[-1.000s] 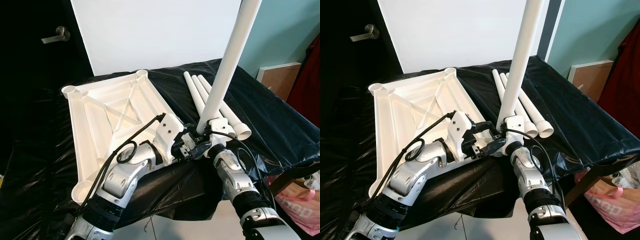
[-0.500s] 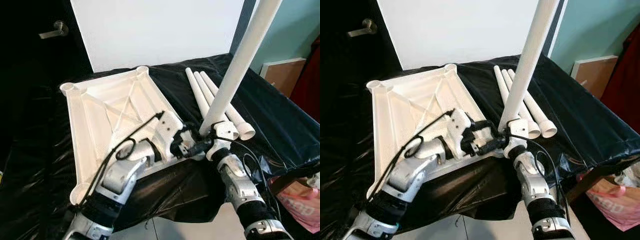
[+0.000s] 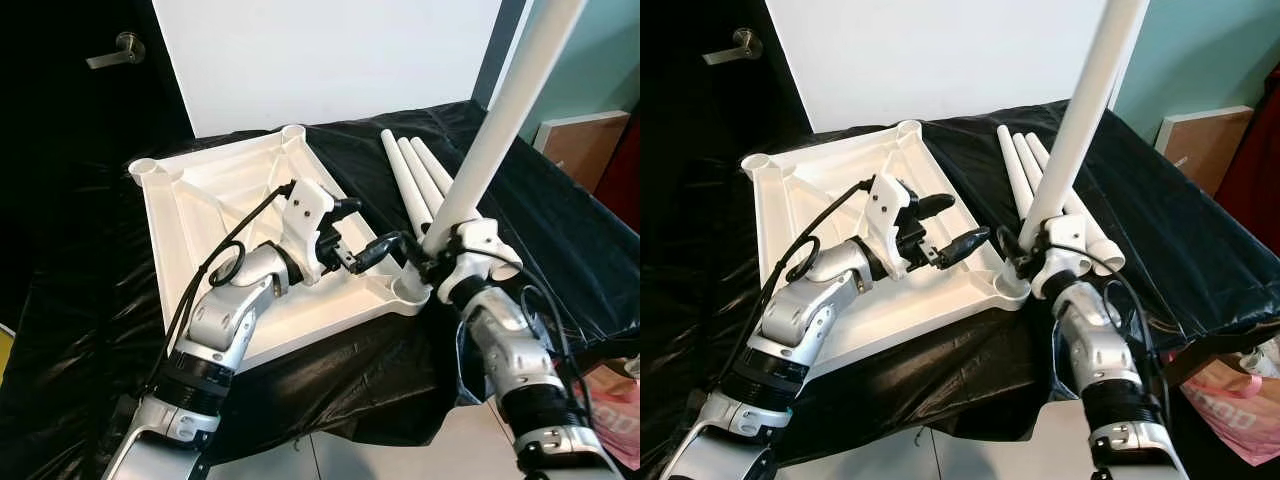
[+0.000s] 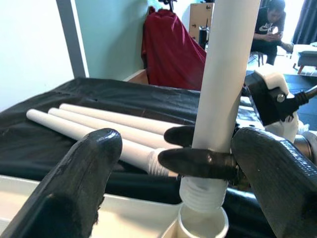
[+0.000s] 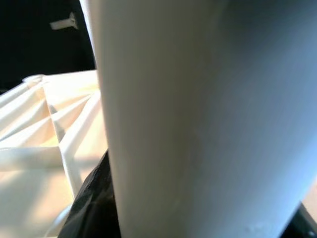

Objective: Building children table

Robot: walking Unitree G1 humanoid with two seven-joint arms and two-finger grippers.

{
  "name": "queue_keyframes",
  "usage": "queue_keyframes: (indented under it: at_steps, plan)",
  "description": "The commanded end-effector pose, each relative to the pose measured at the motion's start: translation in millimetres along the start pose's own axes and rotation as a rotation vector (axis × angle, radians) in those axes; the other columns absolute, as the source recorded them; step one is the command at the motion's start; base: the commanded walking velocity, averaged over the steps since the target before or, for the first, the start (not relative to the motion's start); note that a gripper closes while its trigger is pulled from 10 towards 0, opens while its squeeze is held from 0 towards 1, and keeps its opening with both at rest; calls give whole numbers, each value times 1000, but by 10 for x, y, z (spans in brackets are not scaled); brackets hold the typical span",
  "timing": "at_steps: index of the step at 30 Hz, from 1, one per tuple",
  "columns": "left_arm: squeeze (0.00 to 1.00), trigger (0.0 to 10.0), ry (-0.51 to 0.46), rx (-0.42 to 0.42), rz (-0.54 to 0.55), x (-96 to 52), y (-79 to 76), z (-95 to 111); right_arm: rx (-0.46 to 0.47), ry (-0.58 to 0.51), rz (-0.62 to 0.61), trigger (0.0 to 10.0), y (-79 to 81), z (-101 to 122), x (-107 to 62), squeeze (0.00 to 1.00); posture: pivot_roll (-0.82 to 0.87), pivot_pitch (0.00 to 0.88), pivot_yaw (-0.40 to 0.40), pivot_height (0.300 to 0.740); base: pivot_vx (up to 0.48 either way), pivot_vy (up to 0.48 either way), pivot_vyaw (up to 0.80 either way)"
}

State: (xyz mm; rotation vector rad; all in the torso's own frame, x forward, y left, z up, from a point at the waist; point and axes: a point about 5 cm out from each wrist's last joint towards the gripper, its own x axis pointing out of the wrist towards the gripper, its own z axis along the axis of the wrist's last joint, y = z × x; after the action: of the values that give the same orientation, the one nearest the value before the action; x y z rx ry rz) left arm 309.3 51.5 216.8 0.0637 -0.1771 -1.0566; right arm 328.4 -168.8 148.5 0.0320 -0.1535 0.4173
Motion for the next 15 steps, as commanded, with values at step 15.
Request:
queue_keyframes:
  at_steps: [15]
  plan:
    - [0, 10000, -201, -11, -354, 286, -190, 521, -101, 91, 384, 10000, 99, 252, 15, 0, -209, 0, 9, 740, 0, 0, 0]
